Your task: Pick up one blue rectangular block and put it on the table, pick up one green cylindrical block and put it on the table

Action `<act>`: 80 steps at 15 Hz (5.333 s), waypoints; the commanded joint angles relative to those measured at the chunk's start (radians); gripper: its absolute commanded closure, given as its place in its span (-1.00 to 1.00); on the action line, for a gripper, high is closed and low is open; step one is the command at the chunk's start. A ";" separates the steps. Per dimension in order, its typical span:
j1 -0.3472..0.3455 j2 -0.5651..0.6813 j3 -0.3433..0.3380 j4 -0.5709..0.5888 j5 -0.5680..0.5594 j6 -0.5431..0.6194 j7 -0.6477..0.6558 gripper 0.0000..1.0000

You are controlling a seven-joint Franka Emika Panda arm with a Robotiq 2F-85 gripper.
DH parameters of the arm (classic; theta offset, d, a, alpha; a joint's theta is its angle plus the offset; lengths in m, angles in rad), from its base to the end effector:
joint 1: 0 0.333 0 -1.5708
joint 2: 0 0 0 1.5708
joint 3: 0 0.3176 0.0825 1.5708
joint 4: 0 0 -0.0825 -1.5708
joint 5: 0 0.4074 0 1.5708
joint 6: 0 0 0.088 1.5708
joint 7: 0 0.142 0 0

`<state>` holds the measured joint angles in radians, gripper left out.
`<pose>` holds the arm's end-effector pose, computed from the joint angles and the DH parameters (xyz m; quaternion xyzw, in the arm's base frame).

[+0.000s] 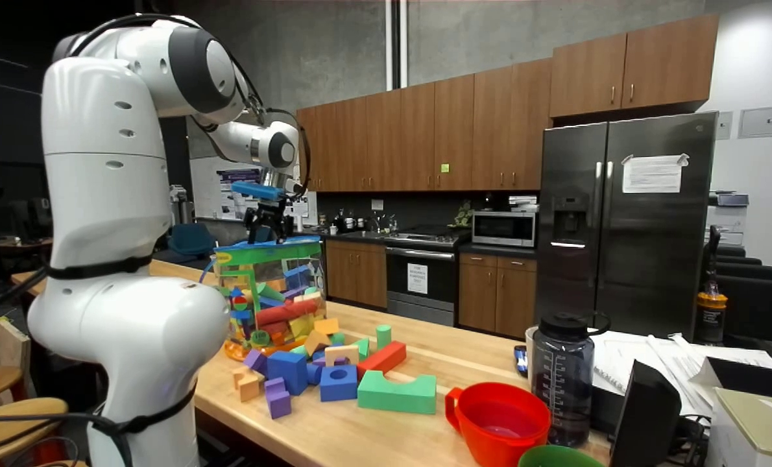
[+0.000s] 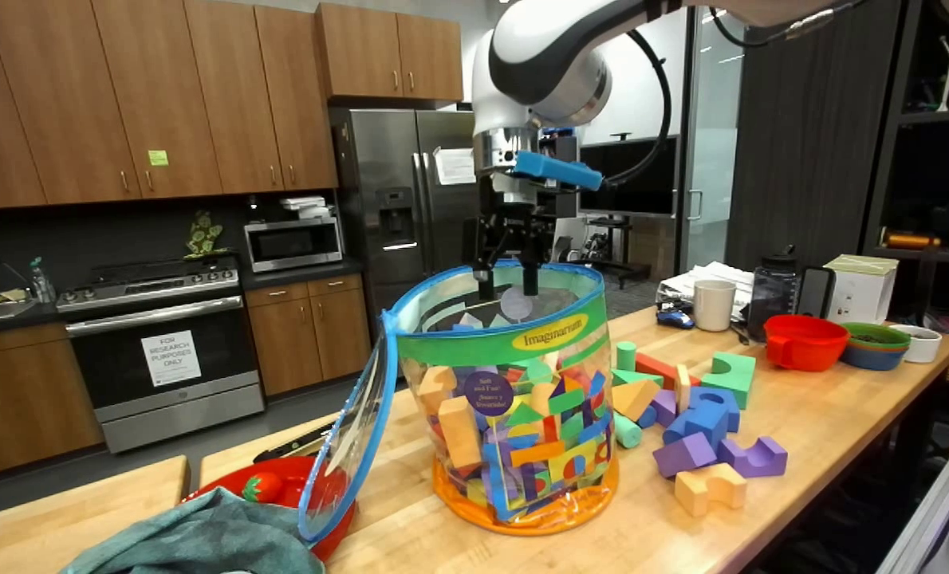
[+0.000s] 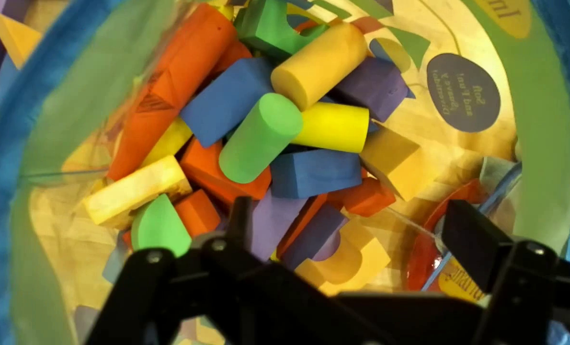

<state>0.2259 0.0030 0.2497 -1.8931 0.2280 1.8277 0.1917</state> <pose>0.4992 0.2862 0.4535 -0.9875 -0.1082 0.0679 0.0922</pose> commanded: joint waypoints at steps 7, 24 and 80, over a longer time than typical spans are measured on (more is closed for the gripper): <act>0.053 0.072 0.037 -0.023 -0.135 0.130 -0.276 -1.00; 0.057 0.066 0.046 -0.254 -0.175 0.502 -0.354 -1.00; -0.015 0.057 -0.021 -0.064 -0.112 0.401 -0.305 0.13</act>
<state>0.2124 0.0829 0.2317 -1.9494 0.0899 2.2599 -0.1246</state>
